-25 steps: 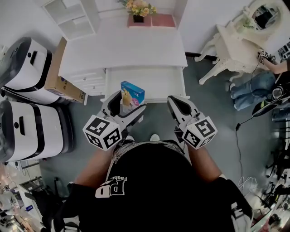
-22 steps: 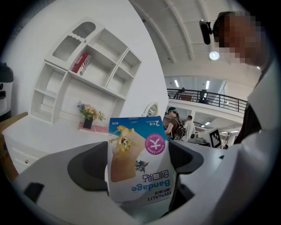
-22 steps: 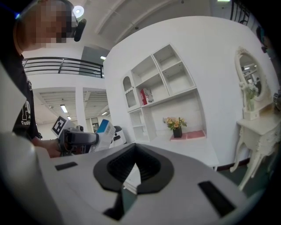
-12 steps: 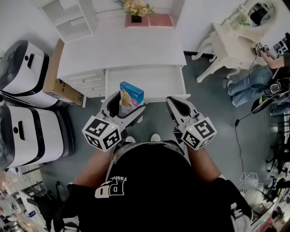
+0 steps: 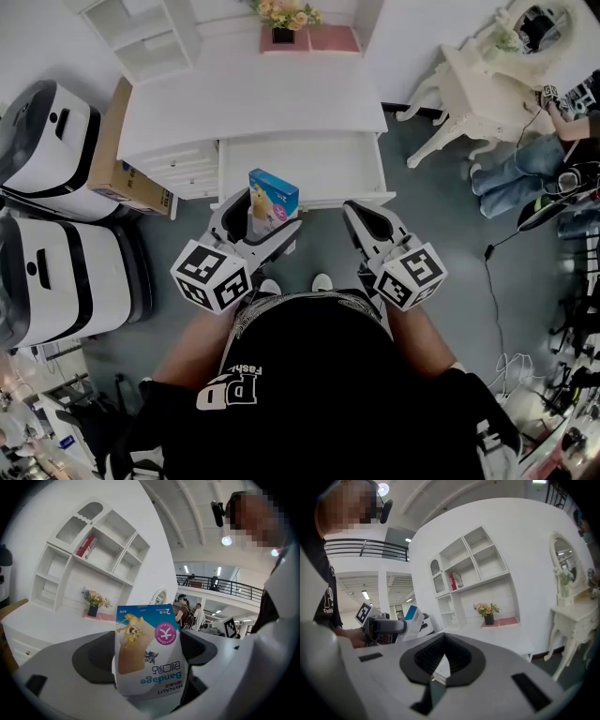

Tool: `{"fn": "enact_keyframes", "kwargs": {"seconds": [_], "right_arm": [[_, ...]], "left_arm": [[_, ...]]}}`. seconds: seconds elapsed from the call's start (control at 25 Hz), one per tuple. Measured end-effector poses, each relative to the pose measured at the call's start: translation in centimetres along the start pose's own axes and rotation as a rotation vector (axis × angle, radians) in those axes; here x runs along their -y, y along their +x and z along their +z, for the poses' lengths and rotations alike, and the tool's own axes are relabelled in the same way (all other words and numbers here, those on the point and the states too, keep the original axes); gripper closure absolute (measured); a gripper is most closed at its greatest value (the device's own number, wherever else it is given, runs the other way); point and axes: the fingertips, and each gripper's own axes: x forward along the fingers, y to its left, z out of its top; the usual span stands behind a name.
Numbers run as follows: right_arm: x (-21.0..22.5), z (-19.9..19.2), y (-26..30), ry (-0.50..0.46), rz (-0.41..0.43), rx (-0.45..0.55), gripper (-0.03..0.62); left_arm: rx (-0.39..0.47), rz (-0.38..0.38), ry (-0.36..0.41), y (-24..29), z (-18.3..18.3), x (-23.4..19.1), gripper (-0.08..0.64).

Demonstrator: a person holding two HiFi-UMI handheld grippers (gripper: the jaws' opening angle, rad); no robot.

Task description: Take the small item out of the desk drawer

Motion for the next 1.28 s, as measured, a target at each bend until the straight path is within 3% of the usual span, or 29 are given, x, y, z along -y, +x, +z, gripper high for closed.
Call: {"fn": "enact_keyframes", "kwargs": {"seconds": [1.28], "right_arm": [[-0.18,-0.25,0.18,-0.004,0.018,-0.017,0.586]], "left_arm": [[-0.011,0.014,0.005,-0.06,0.06,0.15,0.135]]}}
